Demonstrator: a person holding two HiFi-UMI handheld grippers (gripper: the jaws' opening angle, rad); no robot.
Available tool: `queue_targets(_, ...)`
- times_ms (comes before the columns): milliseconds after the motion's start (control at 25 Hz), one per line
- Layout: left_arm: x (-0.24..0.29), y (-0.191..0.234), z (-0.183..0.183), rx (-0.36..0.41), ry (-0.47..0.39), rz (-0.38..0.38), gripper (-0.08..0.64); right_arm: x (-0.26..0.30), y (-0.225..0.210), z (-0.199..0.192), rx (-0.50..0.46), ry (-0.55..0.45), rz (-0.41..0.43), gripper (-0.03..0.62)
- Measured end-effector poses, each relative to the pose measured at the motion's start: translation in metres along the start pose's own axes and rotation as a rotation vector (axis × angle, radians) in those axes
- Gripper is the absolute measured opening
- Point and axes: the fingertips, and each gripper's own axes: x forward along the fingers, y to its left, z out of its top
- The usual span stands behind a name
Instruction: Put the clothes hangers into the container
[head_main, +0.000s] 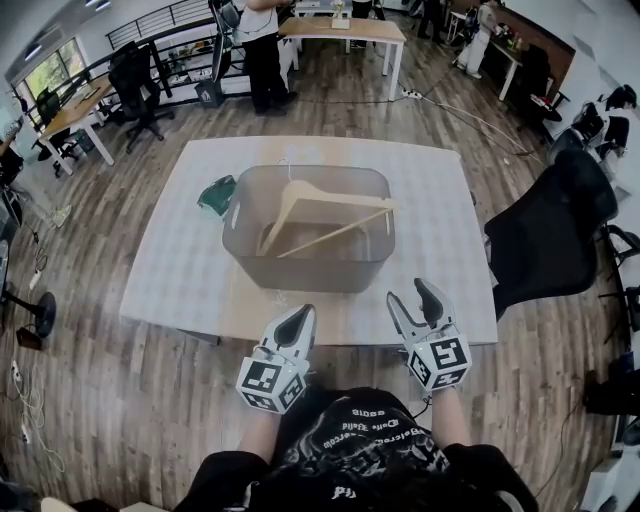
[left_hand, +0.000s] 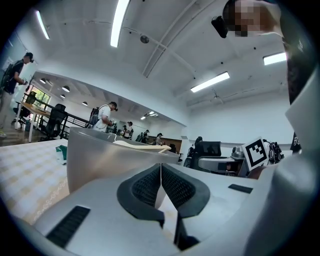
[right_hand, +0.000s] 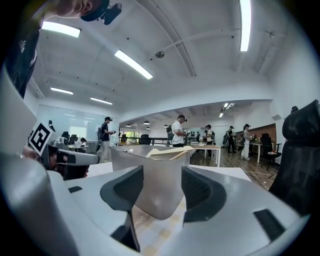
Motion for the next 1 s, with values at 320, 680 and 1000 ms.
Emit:
queue_targets(320, -0.013, 0.001, 0.001, -0.046, -0.026, -0.023, 0.020, 0.005, 0.018, -0.005, -0.001, 0.013, 0.026, 0.120)
queue_targets(680, -0.019, -0.008, -0.015, -0.080, 0.027, -0.052, 0.021, 0.010, 0.023, -0.005, -0.010, 0.020, 0.017, 0.011)
queue_targets(1000, -0.024, 0.008, -0.017, -0.104, 0.011, 0.032, 0.020, 0.016, 0.040, -0.016, -0.020, 0.038, 0.020, 0.008)
